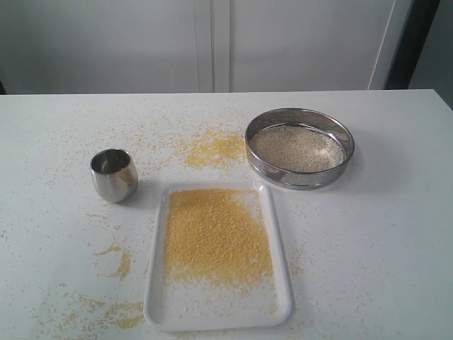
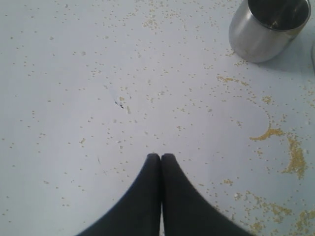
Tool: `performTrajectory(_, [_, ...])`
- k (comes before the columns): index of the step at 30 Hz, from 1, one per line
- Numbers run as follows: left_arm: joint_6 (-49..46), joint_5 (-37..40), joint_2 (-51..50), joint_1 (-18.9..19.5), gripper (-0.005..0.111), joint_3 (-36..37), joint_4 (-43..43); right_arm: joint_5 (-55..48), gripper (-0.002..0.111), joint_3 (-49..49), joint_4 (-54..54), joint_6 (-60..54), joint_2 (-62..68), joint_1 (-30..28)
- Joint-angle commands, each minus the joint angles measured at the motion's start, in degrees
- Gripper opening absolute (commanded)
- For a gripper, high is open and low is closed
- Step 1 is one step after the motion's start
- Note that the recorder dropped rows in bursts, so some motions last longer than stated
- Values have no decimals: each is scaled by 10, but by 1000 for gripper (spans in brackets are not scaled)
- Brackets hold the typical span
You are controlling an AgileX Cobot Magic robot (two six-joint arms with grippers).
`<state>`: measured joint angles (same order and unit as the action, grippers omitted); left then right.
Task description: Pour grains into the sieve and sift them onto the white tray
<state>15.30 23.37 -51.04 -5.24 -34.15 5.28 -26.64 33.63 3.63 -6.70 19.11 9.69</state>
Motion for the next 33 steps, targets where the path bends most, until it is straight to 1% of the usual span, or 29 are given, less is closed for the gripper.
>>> performTrajectory(1, [-1,3,4,2,1,4,-5,42,0,-33,-9,-6,-51,-1])
performTrajectory(8, [-1,3,4,2,1,4,-5,45,0,-74,-7,-5,-76,-1])
performTrajectory(10, [-1,3,4,2,1,4,-5,45,0,-83,-7,26,-76,-1])
performTrajectory(12, [-1,3,4,2,1,4,-5,52,0,-107,-7,57,-76,-1])
performTrajectory(14, [-1,3,4,2,1,4,-5,55,0,-131,-7,59,-86,-1])
performTrajectory(21, [-1,3,4,2,1,4,-5,83,0,-244,-7,72,-191,-1])
performTrajectory(25, [-1,3,4,2,1,4,-5,82,0,-287,-7,67,-191,-1])
performTrajectory(28, [-1,3,4,2,1,4,-5,107,0,-331,-7,67,-191,-1])
performTrajectory(30, [-1,3,4,2,1,4,-5,120,0,-336,-7,67,-191,-1])
performTrajectory(32, [-1,3,4,2,1,4,-5,89,0,-336,-10,67,-191,-1])
performTrajectory(33, [-1,3,4,2,1,4,-5,89,0,-336,-10,64,-191,-1])
